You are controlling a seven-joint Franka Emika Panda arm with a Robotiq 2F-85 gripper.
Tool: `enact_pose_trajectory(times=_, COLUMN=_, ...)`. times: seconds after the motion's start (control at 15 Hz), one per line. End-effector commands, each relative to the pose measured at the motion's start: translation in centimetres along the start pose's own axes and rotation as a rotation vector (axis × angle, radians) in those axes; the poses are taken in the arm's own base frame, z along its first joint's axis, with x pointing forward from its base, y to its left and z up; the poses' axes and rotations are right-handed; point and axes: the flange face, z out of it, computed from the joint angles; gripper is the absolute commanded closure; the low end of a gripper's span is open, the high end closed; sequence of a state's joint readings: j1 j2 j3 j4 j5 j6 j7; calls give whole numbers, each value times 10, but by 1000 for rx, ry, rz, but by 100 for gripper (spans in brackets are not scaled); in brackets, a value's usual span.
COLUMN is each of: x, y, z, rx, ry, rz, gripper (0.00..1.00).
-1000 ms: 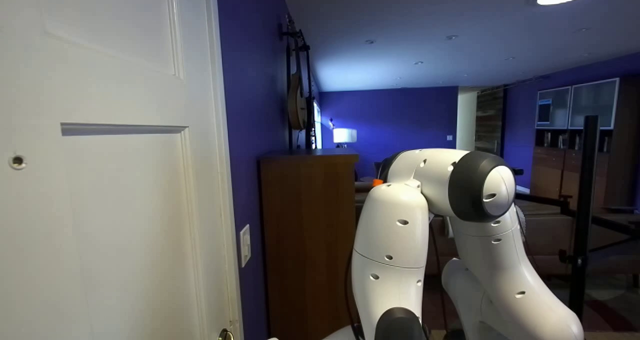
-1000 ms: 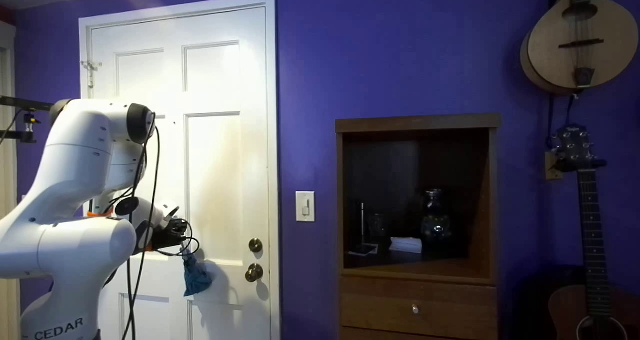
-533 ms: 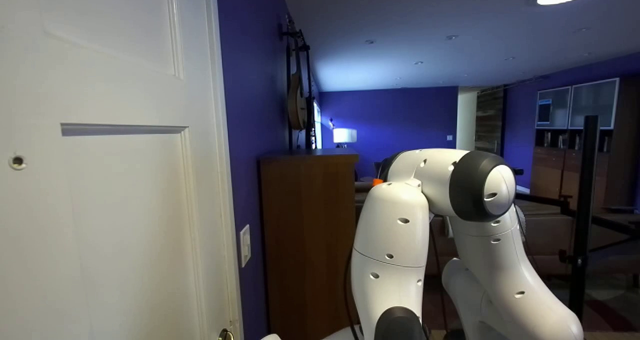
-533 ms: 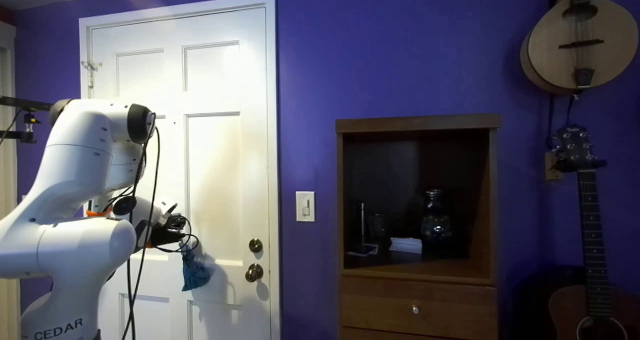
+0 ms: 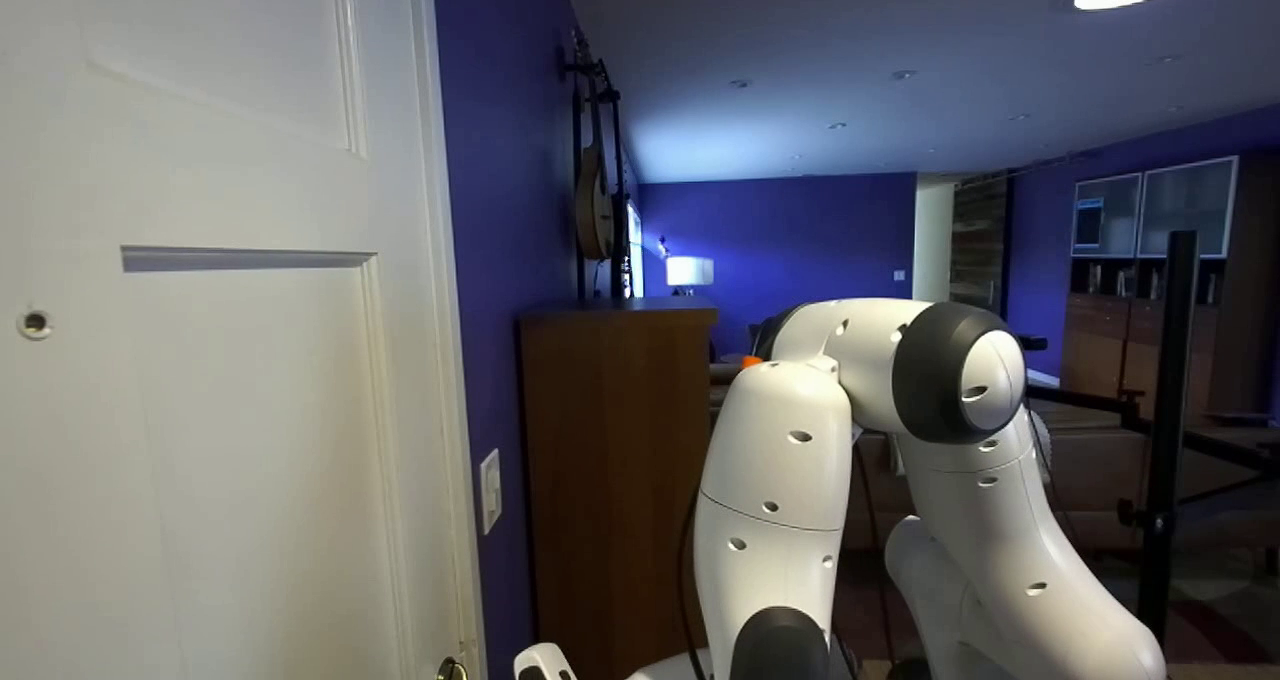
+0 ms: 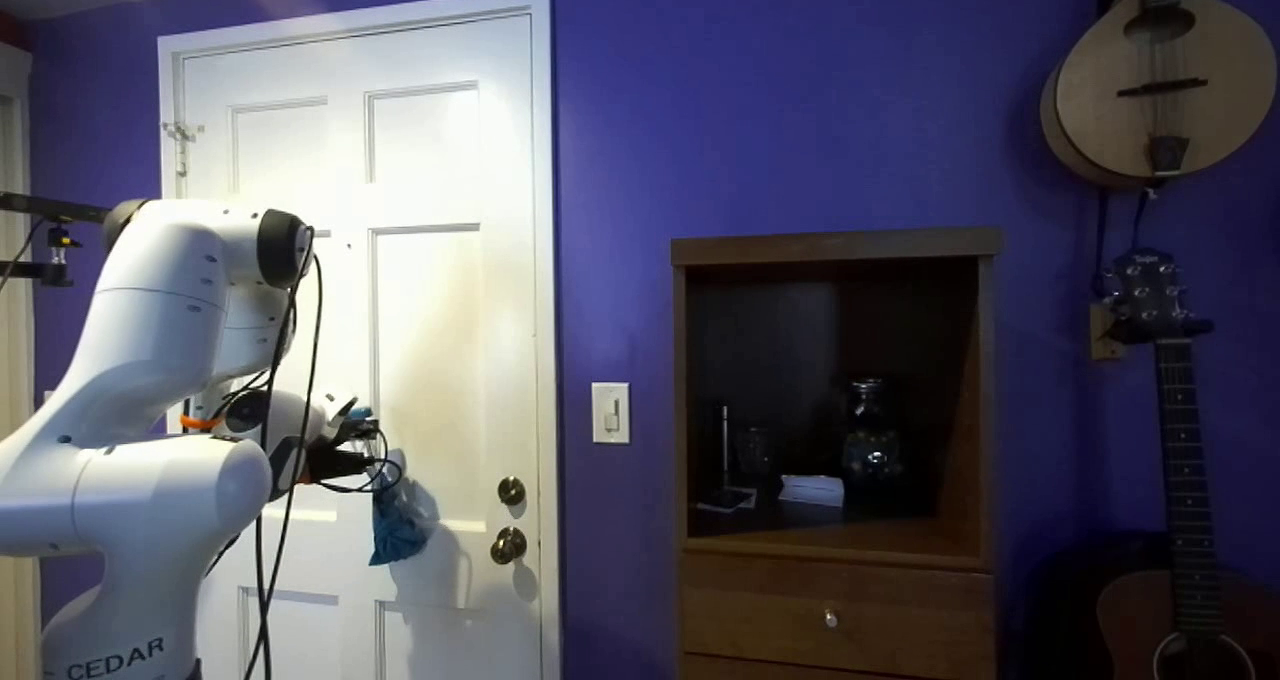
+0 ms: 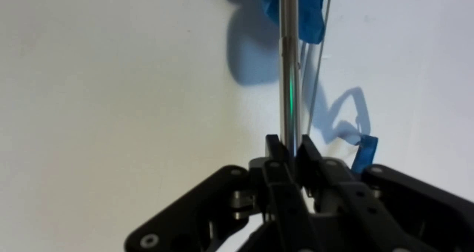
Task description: Remove the umbrella from the door and put it on top of the cabinet
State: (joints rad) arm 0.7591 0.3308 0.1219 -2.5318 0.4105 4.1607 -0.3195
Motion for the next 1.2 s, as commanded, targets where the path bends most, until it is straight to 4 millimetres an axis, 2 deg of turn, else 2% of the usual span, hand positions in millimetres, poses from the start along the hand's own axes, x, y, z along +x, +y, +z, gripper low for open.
enact_pose_trajectory(times=0.0, x=13, y=-8, z=11, rx=30, ry=49, rz=-8, gripper=96)
enact_pose_trajectory(times=0.27, x=16, y=-26, z=14, rx=149, ry=27, rz=-93, gripper=96)
enact_pose_trajectory(times=0.53, x=4, y=-34, z=14, rx=250, ry=-93, rz=-208, gripper=96)
enact_pose_trajectory(times=0.73, x=-6, y=-21, z=16, rx=211, ry=-196, rz=-234, gripper=96)
enact_pose_trajectory(times=1.0, x=-21, y=14, z=15, rx=38, ry=-345, rz=-126, gripper=96)
enact_pose_trajectory(times=1.13, x=-25, y=23, z=13, rx=-34, ry=-376, rz=-80, gripper=96)
